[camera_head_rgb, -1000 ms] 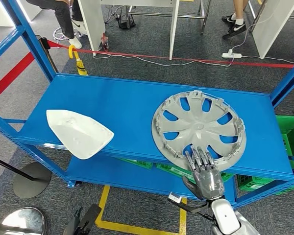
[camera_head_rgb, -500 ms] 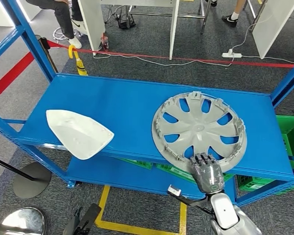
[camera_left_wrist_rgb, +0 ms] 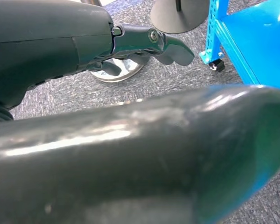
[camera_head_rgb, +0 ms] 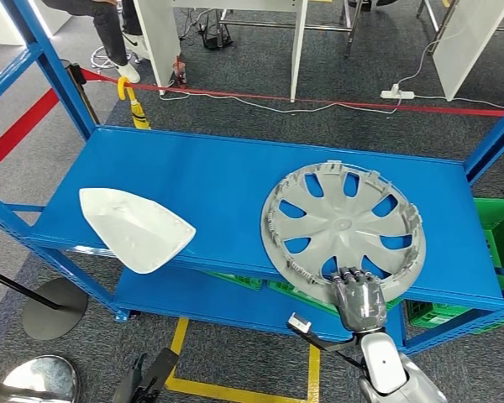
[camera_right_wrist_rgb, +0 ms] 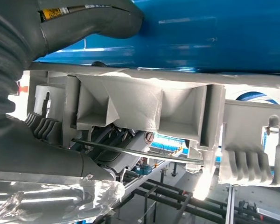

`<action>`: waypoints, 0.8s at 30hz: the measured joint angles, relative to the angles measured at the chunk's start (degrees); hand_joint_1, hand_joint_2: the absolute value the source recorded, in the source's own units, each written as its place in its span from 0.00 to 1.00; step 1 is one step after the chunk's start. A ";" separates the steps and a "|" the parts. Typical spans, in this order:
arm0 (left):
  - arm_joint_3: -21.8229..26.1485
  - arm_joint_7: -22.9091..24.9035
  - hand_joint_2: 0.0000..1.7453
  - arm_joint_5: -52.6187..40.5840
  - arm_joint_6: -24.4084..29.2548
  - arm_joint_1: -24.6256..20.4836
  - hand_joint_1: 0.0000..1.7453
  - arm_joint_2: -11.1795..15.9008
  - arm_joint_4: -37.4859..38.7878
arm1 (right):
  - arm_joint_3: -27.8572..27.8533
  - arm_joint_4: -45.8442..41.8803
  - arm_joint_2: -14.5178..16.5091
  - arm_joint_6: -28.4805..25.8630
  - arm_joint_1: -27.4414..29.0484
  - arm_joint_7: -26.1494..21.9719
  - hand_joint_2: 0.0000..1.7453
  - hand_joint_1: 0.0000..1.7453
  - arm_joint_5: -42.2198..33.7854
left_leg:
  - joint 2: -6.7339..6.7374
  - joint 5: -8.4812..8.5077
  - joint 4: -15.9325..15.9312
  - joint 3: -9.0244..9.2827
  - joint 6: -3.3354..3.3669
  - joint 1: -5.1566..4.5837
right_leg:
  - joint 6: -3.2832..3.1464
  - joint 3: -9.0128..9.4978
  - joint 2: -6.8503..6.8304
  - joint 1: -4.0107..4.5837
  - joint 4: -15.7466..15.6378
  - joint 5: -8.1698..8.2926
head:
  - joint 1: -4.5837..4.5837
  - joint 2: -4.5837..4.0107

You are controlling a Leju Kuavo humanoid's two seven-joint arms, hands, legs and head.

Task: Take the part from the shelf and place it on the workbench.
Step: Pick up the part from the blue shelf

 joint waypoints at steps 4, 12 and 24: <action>0.00 -0.02 0.00 0.03 0.14 -0.02 0.00 0.01 0.00 | 0.42 -0.02 0.00 -0.02 -0.15 0.35 1.00 1.00 0.00 | 0.00 0.00 0.00 0.00 0.00 0.00 | 0.00 0.00 0.00 0.00 0.00 0.00 | 0.00 0.01; 0.06 -0.72 0.00 0.34 0.71 -0.19 0.00 0.23 0.00 | 5.79 -5.66 -2.60 -0.09 -0.91 6.41 1.00 1.00 0.00 | 0.01 0.00 0.00 -0.05 0.00 0.00 | 0.00 -0.03 0.04 0.00 0.00 0.00 | 0.00 0.00; 0.11 -0.68 0.00 -0.33 2.25 -0.57 0.00 0.91 0.01 | 9.07 -22.49 -5.61 -0.11 -4.48 0.94 1.00 1.00 -0.02 | 0.01 0.00 0.00 -0.07 0.00 0.01 | -0.02 -0.07 0.01 0.01 0.01 -0.01 | -0.01 0.00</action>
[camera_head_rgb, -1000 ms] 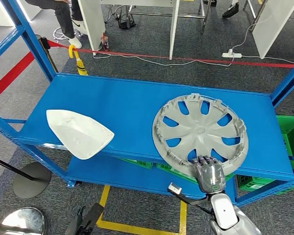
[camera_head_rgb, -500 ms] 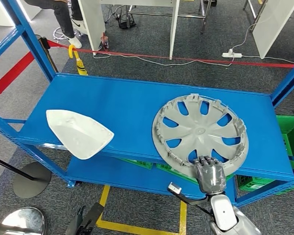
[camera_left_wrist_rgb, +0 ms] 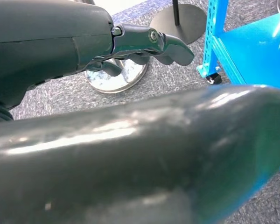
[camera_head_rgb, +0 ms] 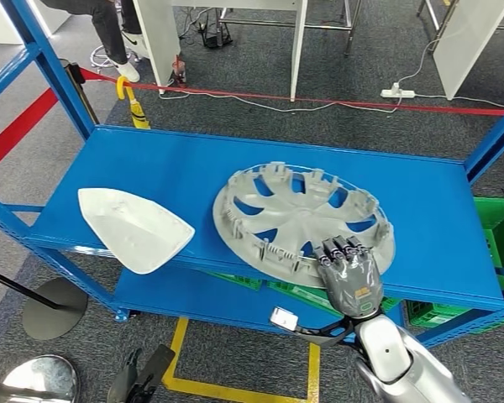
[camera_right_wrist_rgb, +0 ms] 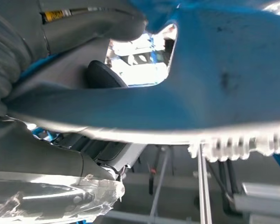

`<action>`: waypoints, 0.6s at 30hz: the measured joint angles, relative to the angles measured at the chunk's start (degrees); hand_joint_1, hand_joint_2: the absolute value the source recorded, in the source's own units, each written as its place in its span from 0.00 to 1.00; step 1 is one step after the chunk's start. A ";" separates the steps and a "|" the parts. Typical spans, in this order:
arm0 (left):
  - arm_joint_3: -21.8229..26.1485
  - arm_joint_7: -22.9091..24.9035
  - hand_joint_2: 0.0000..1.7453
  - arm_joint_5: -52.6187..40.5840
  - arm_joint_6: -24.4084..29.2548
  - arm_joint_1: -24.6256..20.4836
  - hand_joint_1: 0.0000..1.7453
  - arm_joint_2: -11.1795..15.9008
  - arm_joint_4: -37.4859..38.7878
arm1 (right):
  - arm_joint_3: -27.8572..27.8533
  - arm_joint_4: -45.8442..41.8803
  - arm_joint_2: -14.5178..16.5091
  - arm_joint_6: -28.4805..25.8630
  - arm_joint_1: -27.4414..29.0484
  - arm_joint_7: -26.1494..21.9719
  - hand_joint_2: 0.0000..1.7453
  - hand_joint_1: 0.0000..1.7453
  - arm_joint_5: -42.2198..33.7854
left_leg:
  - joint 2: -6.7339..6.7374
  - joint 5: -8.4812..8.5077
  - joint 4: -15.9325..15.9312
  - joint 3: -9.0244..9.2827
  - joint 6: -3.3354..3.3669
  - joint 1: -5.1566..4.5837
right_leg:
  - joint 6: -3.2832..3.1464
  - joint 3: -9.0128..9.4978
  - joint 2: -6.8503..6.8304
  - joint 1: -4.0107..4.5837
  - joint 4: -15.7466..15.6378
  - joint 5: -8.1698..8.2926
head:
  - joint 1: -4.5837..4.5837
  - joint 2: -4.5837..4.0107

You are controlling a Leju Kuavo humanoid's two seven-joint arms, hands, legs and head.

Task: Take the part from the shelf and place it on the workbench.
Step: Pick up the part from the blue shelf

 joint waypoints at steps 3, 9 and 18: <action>0.00 0.01 0.00 0.00 0.05 -0.02 0.00 0.10 0.00 | 0.03 -1.76 -0.06 0.00 -0.11 -0.43 1.00 1.00 -0.01 | -0.01 0.00 0.00 -0.02 0.00 0.00 | 0.00 0.00 -0.03 0.00 0.00 -0.01 | -0.01 0.00; 0.00 0.01 0.00 0.00 0.12 -0.03 0.00 0.17 0.00 | -0.02 -3.44 -0.24 0.01 -0.34 -0.39 1.00 1.00 -0.01 | -0.02 0.00 0.00 -0.03 0.01 -0.02 | 0.00 0.00 -0.03 0.00 0.00 -0.01 | 0.01 0.01; 0.00 1.09 0.00 -0.95 1.51 -0.07 0.00 0.79 0.00 | -3.18 -7.82 -0.22 0.01 0.52 -8.02 1.00 1.00 -0.09 | -0.02 -0.01 0.00 -0.04 0.01 -0.03 | 0.00 -0.01 -0.03 -0.01 0.00 -0.01 | -0.01 0.00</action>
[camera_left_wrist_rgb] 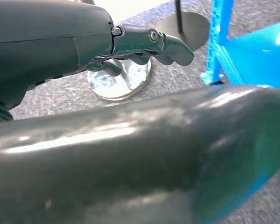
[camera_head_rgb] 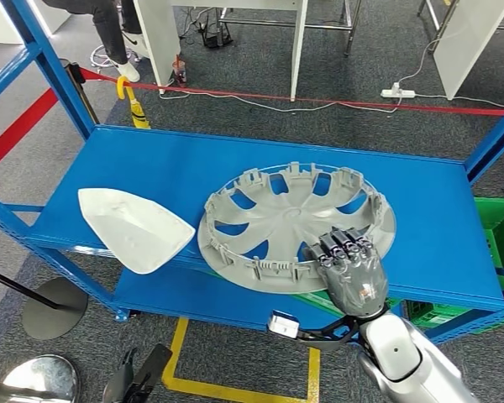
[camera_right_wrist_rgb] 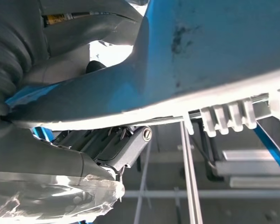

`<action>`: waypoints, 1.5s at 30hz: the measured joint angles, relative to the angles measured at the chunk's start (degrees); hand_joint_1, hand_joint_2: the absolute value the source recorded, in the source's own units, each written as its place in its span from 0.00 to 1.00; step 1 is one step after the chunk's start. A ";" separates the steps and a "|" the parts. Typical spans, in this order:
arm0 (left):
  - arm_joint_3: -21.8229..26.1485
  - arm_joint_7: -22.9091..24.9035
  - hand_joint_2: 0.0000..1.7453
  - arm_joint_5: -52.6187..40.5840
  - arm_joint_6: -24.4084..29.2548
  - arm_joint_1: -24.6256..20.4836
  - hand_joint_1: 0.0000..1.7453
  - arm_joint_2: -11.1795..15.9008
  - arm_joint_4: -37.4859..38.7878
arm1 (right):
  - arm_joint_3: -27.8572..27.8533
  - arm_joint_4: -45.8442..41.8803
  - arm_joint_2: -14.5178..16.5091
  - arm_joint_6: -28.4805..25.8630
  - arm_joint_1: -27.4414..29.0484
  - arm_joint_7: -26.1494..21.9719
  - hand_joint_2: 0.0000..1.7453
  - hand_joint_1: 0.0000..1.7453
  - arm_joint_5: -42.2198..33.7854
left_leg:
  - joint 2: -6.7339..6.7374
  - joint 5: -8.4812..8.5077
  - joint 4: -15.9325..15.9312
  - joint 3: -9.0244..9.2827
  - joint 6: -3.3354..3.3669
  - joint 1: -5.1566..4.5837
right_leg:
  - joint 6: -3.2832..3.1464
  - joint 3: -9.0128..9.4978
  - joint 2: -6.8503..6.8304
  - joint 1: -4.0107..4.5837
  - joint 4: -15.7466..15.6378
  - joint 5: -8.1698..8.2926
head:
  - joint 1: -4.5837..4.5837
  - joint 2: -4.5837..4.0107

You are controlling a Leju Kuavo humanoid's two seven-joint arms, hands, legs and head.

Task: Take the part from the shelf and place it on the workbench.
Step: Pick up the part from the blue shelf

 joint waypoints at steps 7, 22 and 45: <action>-0.08 2.17 0.00 -1.63 1.42 -0.12 0.00 1.11 0.00 | -2.75 -1.88 0.28 0.01 0.22 -4.25 1.00 1.00 -0.96 | 0.00 0.00 0.00 0.00 0.00 0.01 | 0.00 0.00 0.01 0.01 0.00 0.00 | 0.01 0.00; -0.14 3.84 0.00 -3.87 2.64 -0.56 0.00 2.26 0.00 | -5.77 -2.68 3.85 0.02 -0.13 -8.36 1.00 1.00 -2.37 | -0.01 0.00 0.00 -0.01 0.00 0.01 | 0.00 0.00 -0.03 0.01 0.00 0.00 | 0.01 0.01; -1.89 3.51 1.00 -8.60 4.09 -0.54 0.00 0.88 -0.02 | -9.41 -6.93 3.99 0.02 1.50 -4.37 1.00 1.00 0.07 | 0.00 -0.01 0.00 -0.03 0.01 0.00 | 0.00 -0.03 0.01 0.00 -0.01 0.00 | 0.01 0.01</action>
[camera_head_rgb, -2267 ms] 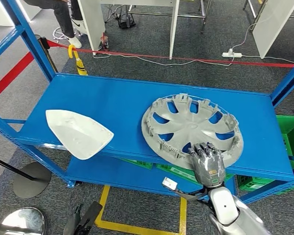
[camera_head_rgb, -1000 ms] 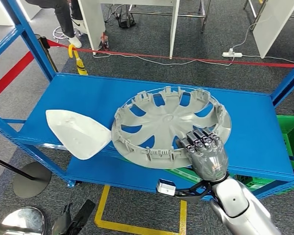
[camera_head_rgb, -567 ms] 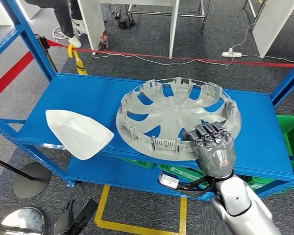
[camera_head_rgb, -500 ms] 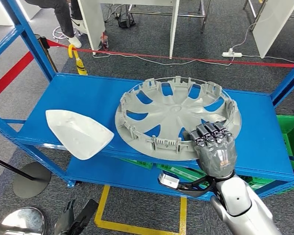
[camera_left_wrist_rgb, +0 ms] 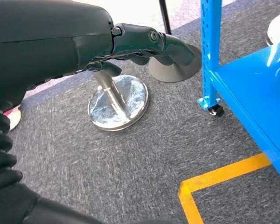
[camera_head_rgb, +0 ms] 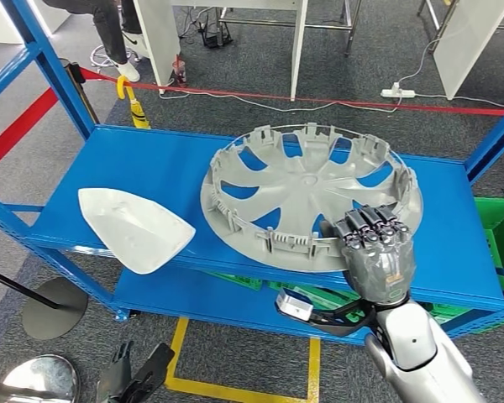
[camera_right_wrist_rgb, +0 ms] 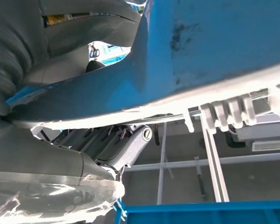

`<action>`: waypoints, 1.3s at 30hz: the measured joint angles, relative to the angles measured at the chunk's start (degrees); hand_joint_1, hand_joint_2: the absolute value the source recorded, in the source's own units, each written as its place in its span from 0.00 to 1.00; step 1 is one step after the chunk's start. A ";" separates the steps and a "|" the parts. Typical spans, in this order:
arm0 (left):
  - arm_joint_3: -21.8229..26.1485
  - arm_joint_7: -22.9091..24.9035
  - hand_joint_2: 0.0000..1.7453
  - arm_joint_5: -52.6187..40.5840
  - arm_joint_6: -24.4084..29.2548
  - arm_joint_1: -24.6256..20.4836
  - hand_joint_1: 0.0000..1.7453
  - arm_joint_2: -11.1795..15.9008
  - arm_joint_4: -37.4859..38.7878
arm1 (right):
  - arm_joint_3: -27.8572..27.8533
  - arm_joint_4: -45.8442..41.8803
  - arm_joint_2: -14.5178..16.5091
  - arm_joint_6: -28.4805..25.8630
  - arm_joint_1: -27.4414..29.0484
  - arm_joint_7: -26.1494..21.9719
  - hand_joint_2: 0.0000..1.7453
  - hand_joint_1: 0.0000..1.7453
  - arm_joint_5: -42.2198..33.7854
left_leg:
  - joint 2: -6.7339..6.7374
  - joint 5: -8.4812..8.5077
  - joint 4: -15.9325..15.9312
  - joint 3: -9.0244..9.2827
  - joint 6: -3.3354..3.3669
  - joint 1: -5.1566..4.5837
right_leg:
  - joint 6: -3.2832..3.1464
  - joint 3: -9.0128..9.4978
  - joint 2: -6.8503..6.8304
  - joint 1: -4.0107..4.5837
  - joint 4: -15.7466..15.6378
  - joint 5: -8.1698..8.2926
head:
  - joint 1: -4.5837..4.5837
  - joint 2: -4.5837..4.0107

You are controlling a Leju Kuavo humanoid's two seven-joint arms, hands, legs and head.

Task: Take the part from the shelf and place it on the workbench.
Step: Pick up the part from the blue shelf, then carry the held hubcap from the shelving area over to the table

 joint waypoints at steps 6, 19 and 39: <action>-1.35 1.05 1.00 -3.16 0.02 0.56 0.00 -0.60 -1.17 | -1.29 -0.07 0.00 0.00 0.70 -1.04 1.00 1.00 0.00 | 0.00 0.00 0.00 -0.01 0.00 -0.01 | 0.00 0.00 0.00 0.00 0.00 0.00 | 0.01 0.00; -1.43 0.66 1.00 -3.84 0.02 0.61 0.00 -0.90 -1.28 | -2.58 -0.04 0.00 0.00 1.64 -1.99 1.00 1.00 0.00 | 0.00 0.00 0.00 -0.01 0.00 0.00 | 0.00 0.00 -0.01 0.00 0.00 0.00 | -0.01 -0.01; -1.15 2.52 1.00 -7.60 0.04 0.79 0.00 -1.02 -2.36 | -3.24 -0.05 0.27 0.00 2.00 -2.03 1.00 1.00 0.00 | 0.00 0.00 0.00 -0.01 0.00 -0.01 | 0.00 0.00 -0.01 0.00 0.00 0.00 | -0.01 0.00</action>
